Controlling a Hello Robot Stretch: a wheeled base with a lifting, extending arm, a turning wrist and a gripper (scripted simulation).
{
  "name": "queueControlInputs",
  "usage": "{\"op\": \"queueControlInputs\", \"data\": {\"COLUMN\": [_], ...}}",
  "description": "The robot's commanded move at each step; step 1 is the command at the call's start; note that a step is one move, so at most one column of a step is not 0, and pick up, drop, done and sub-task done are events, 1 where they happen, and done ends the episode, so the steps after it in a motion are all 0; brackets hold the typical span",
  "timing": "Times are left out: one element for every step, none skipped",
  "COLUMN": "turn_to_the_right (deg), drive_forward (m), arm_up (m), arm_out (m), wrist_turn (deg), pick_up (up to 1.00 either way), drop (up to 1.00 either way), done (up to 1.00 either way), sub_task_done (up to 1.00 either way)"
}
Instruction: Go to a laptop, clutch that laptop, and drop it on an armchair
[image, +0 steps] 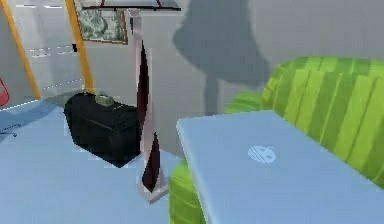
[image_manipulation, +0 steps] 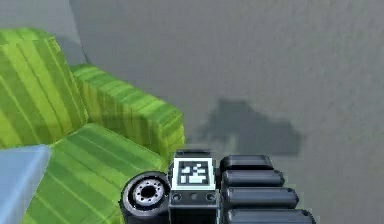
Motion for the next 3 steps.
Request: {"op": "queueControlInputs", "data": {"turn_to_the_right": [45.0,45.0,27.0], "drive_forward": [0.0,0.0,0.0], "arm_up": [0.0,0.0,0.0], "arm_out": [0.0,0.0,0.0], "wrist_turn": [0.0,0.0,0.0], "pick_up": [0.0,0.0,0.0], "drop": [0.0,0.0,0.0], "done": [0.0,0.0,0.0], "sub_task_done": [0.0,0.0,0.0]}}
